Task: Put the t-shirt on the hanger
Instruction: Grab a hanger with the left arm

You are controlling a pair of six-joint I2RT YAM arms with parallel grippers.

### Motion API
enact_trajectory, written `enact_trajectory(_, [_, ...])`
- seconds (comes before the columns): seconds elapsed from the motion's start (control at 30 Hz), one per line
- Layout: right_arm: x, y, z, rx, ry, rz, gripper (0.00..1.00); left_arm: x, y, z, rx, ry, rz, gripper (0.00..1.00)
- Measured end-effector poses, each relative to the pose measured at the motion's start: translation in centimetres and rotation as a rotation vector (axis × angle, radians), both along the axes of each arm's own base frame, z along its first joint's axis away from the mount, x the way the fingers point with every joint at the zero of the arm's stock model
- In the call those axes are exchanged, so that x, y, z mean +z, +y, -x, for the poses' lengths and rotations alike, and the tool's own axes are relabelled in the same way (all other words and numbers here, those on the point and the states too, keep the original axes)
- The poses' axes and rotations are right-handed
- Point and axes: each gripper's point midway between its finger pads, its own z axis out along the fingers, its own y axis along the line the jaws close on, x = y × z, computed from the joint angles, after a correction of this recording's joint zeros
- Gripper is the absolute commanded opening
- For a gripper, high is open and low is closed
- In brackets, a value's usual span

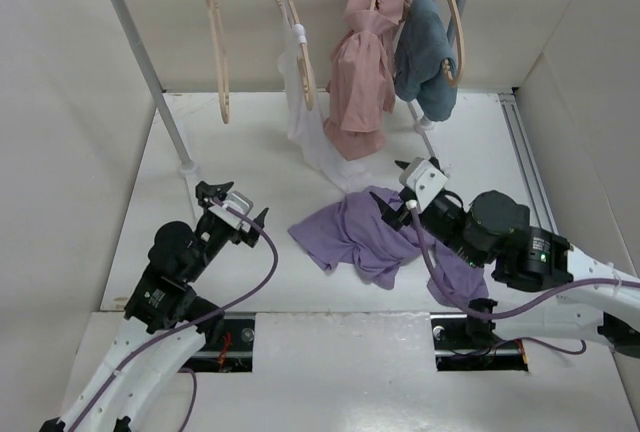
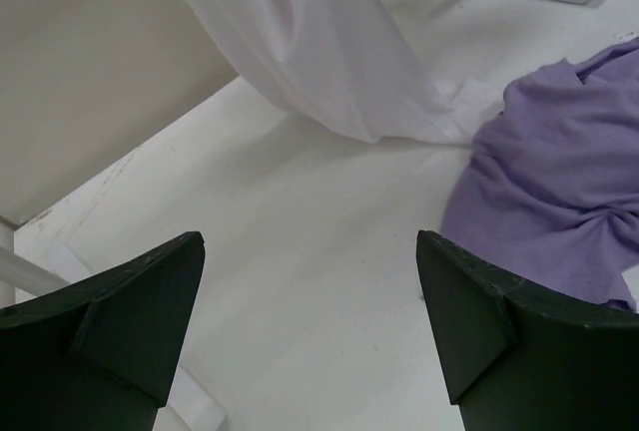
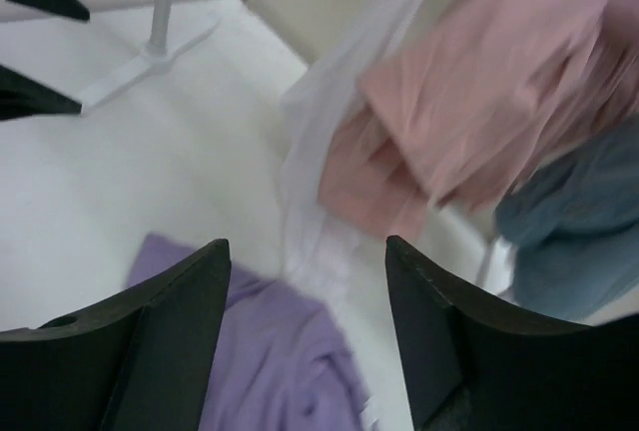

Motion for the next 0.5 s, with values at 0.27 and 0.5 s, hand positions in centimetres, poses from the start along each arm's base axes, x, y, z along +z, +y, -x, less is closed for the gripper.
enact_trajectory(0.27, [-8.6,-2.6,-1.4,-0.150,0.255,-0.020,0.89,-0.9,0.0,-0.5,0.013,0.034,-0.019,0.64])
enact_trajectory(0.5, [-5.9,2.2,-1.7,-0.034,0.263,0.063,0.92,4.0,-1.7,1.4,-0.125,-0.048,0.017,0.64])
